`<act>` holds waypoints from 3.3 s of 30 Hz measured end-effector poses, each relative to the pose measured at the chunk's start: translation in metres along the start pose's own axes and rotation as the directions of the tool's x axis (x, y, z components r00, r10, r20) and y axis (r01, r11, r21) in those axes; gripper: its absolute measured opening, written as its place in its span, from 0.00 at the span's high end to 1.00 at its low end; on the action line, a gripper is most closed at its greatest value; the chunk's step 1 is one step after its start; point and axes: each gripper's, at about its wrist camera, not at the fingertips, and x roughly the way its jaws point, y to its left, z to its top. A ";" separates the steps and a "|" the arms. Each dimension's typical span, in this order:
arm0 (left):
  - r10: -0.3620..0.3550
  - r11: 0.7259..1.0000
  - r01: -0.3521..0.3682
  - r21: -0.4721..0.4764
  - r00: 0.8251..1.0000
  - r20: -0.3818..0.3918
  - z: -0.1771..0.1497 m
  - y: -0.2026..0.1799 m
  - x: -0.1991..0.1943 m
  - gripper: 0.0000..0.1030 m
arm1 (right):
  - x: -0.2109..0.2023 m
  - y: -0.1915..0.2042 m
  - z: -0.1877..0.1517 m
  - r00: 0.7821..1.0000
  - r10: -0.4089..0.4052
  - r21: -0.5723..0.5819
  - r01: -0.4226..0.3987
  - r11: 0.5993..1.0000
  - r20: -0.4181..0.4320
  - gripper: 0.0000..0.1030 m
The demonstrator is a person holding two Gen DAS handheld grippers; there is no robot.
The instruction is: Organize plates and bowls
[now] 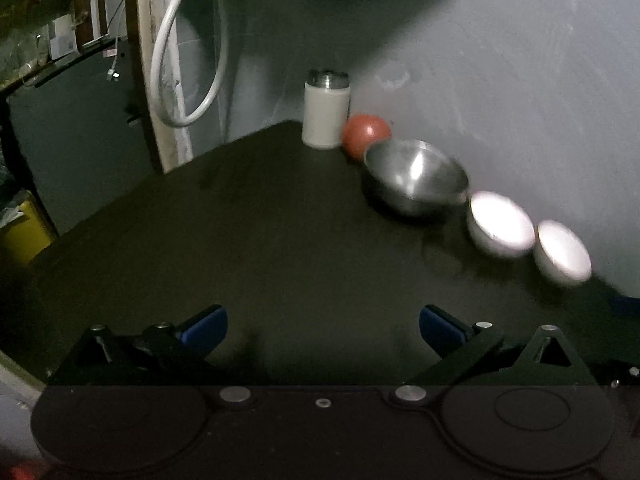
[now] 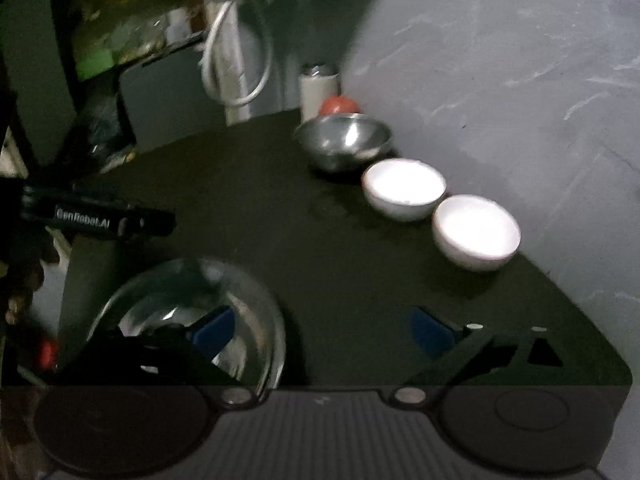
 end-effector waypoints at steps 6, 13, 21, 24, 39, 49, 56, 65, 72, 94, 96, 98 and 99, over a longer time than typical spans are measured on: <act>-0.001 0.998 0.004 -0.057 0.998 0.057 0.055 -0.008 0.051 0.01 | 0.038 -0.026 0.054 0.993 -0.050 0.032 0.047 0.998 0.104 0.04; -0.011 0.988 0.021 -0.151 0.997 0.072 0.090 -0.012 0.100 0.01 | 0.083 -0.043 0.095 0.985 -0.087 0.033 0.083 0.996 0.151 0.04; -0.003 0.981 0.005 -0.193 1.000 0.008 0.097 -0.015 0.137 0.01 | 0.127 -0.056 0.113 0.988 -0.099 -0.009 0.101 0.995 0.119 0.14; -0.011 0.978 0.012 -0.209 1.000 0.003 0.094 -0.015 0.142 0.02 | 0.138 -0.056 0.116 0.991 -0.083 -0.023 0.086 0.996 0.104 0.18; -0.063 0.966 0.053 -0.254 0.997 -0.034 0.092 -0.017 0.152 0.62 | 0.167 -0.058 0.129 0.997 -0.049 -0.055 0.052 0.997 0.055 0.43; -0.097 0.958 0.088 -0.274 0.995 -0.021 0.089 -0.020 0.148 0.85 | 0.173 -0.054 0.134 0.999 0.012 -0.081 -0.009 0.997 0.036 0.76; -0.085 0.951 0.085 -0.298 0.996 0.013 0.088 -0.015 0.122 0.86 | 0.160 -0.054 0.136 0.996 0.070 -0.049 -0.068 0.997 0.056 0.78; -0.073 0.947 0.087 -0.309 0.996 0.059 0.080 -0.027 0.059 0.86 | 0.108 -0.047 0.138 0.986 0.123 -0.026 -0.121 0.992 0.112 0.78; -0.100 0.941 0.114 -0.317 0.993 0.061 0.057 -0.050 0.015 0.86 | 0.052 -0.050 0.121 0.980 0.138 -0.024 -0.136 0.990 0.146 0.78; -0.265 0.919 0.205 -0.338 0.954 -0.142 -0.063 -0.148 -0.024 0.86 | -0.064 -0.109 -0.014 0.994 0.109 0.060 -0.110 0.992 0.032 0.77; -0.269 0.924 0.207 -0.321 0.949 -0.163 -0.068 -0.154 -0.023 0.86 | -0.067 -0.115 -0.024 0.994 0.108 0.074 -0.108 0.991 0.010 0.77; -0.269 0.932 0.208 -0.298 0.945 -0.184 -0.074 -0.160 -0.023 0.86 | -0.069 -0.120 -0.034 0.994 0.105 0.083 -0.104 0.991 -0.008 0.77; -0.270 0.934 0.208 -0.291 0.943 -0.193 -0.077 -0.162 -0.023 0.86 | -0.070 -0.122 -0.037 0.994 0.106 0.088 -0.104 0.991 -0.017 0.77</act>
